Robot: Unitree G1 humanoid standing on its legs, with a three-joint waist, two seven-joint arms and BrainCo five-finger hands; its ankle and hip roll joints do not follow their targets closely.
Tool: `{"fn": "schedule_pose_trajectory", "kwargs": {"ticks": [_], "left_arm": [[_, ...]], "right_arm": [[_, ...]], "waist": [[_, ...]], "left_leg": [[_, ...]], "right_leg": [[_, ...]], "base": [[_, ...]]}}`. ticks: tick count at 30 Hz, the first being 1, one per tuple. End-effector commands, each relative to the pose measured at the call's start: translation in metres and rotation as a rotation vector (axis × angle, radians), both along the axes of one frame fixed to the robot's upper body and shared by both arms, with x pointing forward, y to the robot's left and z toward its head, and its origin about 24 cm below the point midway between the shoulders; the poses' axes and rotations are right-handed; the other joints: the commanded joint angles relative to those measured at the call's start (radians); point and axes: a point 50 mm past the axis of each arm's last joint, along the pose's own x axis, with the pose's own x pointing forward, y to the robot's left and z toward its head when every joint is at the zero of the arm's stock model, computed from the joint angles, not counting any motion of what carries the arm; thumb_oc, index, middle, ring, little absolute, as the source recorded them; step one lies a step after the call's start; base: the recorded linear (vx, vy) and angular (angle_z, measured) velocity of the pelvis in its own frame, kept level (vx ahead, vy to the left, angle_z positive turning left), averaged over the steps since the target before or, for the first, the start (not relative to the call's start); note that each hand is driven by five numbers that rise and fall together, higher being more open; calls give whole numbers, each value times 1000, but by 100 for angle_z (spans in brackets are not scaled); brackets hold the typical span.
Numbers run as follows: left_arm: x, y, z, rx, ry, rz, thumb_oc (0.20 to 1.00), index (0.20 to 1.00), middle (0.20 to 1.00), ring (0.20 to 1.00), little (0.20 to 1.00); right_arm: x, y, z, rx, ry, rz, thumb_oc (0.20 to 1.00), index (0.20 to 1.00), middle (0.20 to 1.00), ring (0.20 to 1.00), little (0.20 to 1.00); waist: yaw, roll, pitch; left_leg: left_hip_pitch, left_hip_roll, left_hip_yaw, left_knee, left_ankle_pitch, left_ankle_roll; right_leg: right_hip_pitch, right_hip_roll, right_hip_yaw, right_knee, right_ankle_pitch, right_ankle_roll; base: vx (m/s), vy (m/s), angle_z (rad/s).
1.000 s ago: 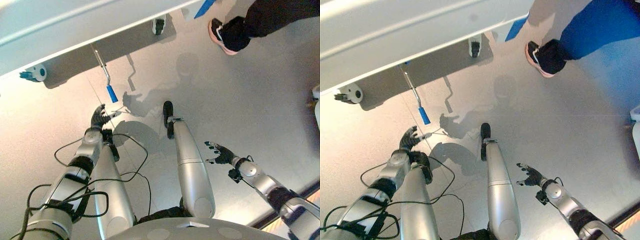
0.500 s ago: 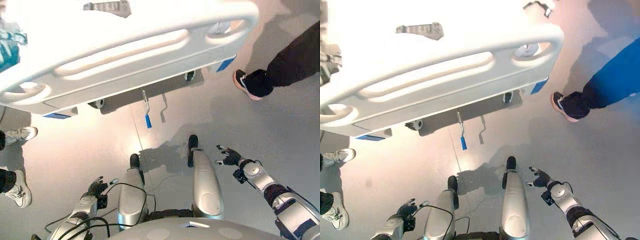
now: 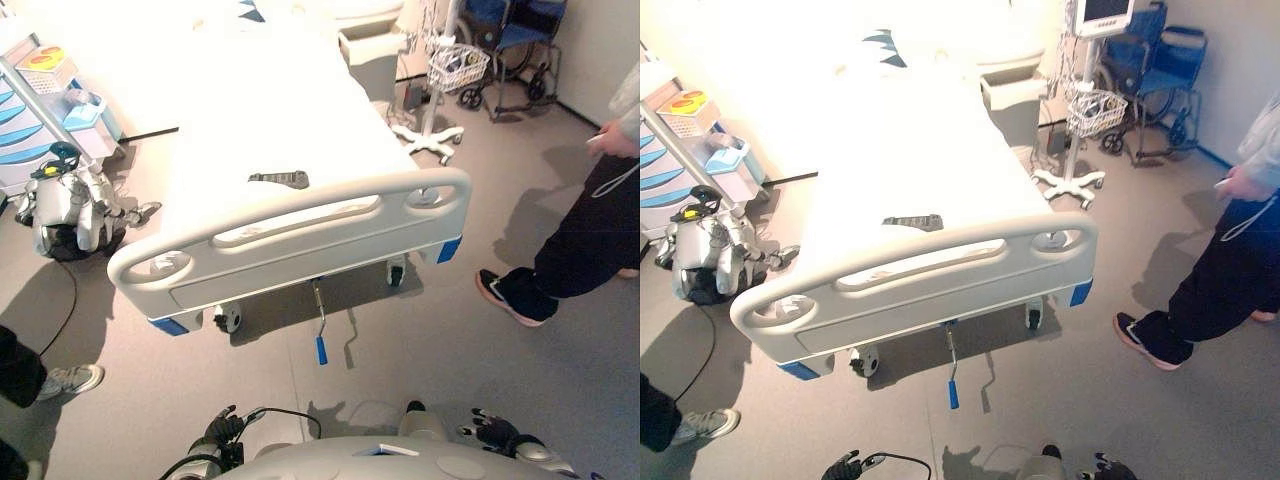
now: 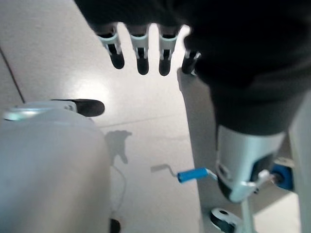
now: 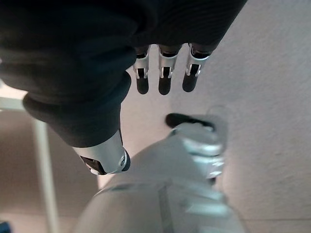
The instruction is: Raise the hospital bed
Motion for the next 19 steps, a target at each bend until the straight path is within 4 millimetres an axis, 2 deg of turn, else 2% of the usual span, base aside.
{"fn": "schedule_pose_trajectory", "kwargs": {"ticks": [1,8,19], "left_arm": [[22,13,8,66,-57,-81,1000,1000,1000,1000,1000],[22,8,7,59,-51,-139,1000,1000,1000,1000,1000],[23,6,7,53,-54,-148,1000,1000,1000,1000,1000]], "right_arm": [[28,7,4,21,-76,-4,1000,1000,1000,1000,1000],[23,18,-1,49,-55,11,1000,1000,1000,1000,1000],[22,15,0,40,-57,-11,1000,1000,1000,1000,1000]], "waist": [[2,-58,27],[-2,-68,0],[-10,-64,4]], "left_leg": [[-9,14,7,34,32,-10],[1,10,20,30,28,-2],[-12,7,22,34,33,1]], "right_leg": [[79,-57,16,-60,6,70],[99,-58,16,-75,9,70],[82,-55,20,-50,2,69]], "base": [[0,0,0],[0,0,0],[1,1,-2]]}}
